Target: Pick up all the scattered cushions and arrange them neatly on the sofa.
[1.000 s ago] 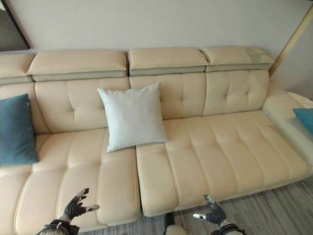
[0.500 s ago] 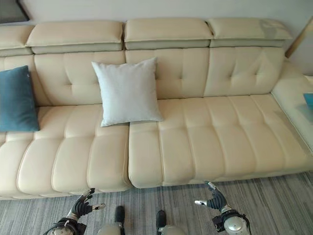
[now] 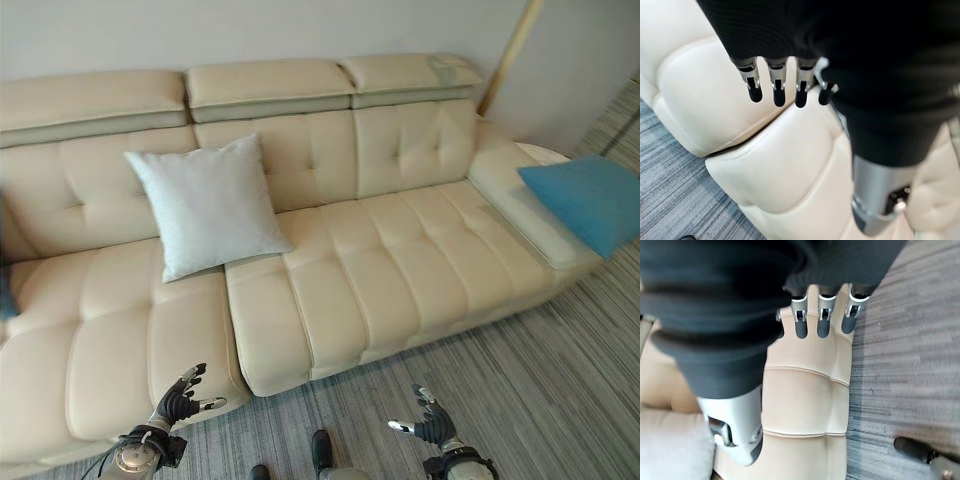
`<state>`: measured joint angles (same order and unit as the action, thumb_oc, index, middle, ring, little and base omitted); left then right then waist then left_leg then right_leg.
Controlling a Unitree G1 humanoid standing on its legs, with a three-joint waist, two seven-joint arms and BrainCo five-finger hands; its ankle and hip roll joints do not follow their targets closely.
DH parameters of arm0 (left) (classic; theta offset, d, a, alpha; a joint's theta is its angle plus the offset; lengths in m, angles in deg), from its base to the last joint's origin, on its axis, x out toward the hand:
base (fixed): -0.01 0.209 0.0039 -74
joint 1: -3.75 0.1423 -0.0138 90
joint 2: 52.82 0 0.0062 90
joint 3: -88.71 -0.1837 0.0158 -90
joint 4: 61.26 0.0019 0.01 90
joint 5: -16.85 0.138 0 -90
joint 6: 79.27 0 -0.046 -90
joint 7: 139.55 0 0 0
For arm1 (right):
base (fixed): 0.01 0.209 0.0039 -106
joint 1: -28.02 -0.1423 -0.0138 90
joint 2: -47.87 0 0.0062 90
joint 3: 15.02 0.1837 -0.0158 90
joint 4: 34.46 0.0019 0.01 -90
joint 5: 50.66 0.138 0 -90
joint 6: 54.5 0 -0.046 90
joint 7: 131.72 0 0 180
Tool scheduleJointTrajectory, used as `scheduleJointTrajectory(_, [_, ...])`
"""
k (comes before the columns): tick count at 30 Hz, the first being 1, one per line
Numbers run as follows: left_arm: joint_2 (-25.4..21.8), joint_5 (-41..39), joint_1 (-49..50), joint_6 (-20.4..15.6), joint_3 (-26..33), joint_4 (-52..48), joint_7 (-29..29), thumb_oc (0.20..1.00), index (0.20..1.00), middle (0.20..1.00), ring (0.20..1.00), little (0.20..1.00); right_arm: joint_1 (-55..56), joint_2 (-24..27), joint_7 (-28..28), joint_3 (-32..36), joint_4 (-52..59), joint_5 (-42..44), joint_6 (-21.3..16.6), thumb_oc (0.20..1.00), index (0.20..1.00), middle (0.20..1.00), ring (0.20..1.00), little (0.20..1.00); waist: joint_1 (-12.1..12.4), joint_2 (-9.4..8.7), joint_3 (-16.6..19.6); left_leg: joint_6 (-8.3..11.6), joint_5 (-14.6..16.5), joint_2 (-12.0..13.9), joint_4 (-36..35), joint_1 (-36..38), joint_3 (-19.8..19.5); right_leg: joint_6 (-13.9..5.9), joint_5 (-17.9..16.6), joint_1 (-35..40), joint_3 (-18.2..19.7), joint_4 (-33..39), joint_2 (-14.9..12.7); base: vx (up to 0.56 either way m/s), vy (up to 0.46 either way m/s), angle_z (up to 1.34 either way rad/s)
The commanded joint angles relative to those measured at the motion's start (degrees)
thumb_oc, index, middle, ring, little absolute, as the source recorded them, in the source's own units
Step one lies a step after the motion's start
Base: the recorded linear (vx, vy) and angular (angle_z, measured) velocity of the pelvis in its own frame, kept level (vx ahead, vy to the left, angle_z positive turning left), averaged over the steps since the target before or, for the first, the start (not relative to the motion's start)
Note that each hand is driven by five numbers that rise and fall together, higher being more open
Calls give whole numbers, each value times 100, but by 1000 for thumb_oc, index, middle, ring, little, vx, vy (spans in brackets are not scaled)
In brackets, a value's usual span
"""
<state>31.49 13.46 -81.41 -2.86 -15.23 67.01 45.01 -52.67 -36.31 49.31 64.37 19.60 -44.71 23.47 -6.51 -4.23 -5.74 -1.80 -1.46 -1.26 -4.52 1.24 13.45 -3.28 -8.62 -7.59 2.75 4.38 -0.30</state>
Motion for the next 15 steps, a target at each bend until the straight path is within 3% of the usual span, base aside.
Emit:
scheduleJointTrajectory(1, [-115, 66, -104, -190, -57, -42, 38, 1000, 1000, 1000, 1000, 1000, -395, 108, 54, 14, 31, 429, -162, 1000, 1000, 1000, 1000, 1000, 7, 35, 39, 254, 500, 173, 410, -166, -92, -543, 801, 38, 92, -997, -32, -106, -15, -83])
scheduleJointTrajectory(2, [-110, 38, -97, -193, -54, -71, 26, 1000, 1000, 1000, 1000, 1000, -426, 75, 46, 12, 38, 467, -158, 1000, 1000, 1000, 1000, 1000, 16, 43, 44, 252, 495, 197, 405, -172, 19, -554, 774, -19, 35, -1006, -57, -106, -31, -138])
scheduleJointTrajectory(4, [-110, -2, -87, -183, -73, -108, 42, 1000, 1000, 1000, 1000, 1000, -458, 21, 66, 38, 197, 534, -158, 1000, 1000, 1000, 1000, 1000, 29, 68, 1, 246, 512, 284, 412, -108, 338, -571, 737, -152, -458, -1088, -231, -81, -62, -166])
scheduleJointTrajectory(6, [-122, -56, -39, -162, -90, -227, -2, 1000, 1000, 1000, 1000, 1000, -498, -15, 90, 26, 266, 577, -162, 1000, 1000, 1000, 1000, 1000, 97, 136, -11, 257, 491, 409, 355, -30, 638, -500, 816, -205, -1333, -1219, -526, -11, -100, -110])
scheduleJointTrajectory(7, [-126, -81, -7, -122, -111, -258, -68, 1000, 1000, 1000, 1000, 1000, -536, -66, 84, -9, 269, 604, -152, 1000, 1000, 1000, 1000, 1000, 148, 217, 17, 303, 604, 538, 343, 132, 921, -497, 973, -201, -2088, -1493, -800, 63, -88, -125])
scheduleJointTrajectory(8, [-127, -83, -6, -121, -110, -260, -70, 1000, 1000, 1000, 1000, 1000, -533, -66, 84, -8, 273, 604, -149, 1000, 1000, 1000, 1000, 1000, 150, 215, 16, 304, 605, 535, 342, 136, 924, -497, 985, -207, -2083, -1513, -805, 84, -128, -174])
scheduleJointTrajectory(10, [-103, -101, 37, -97, -122, -240, -175, 1000, 1000, 1000, 1000, 1000, -569, -50, 65, -121, 452, 522, -147, 1000, 1000, 1000, 1000, 1000, 125, 182, 106, 342, 688, 620, 490, 280, 1436, -494, 947, -59, -2642, -1408, -1015, 86, -229, -166])
scheduleJointTrajectory(13, [-12, -36, -71, -80, -258, -85, -226, 1000, 1000, 1000, 1000, 1000, -510, -31, 54, -72, 491, 559, -166, 1000, 1000, 1000, 1000, 1000, -13, 186, 162, 480, 792, 747, 889, 266, 1685, -481, 981, -1, -2424, -1221, -928, 105, -207, -129])
scheduleJointTrajectory(15, [43, 19, -148, -89, -403, -70, -271, 1000, 1000, 1000, 1000, 1000, -362, 32, 50, 10, 643, 612, -206, 1000, 1000, 1000, 1000, 1000, -177, 191, 180, 720, 666, 1218, 1789, 120, 1819, -326, 1097, 186, -2253, -1065, -762, 211, -370, -40])
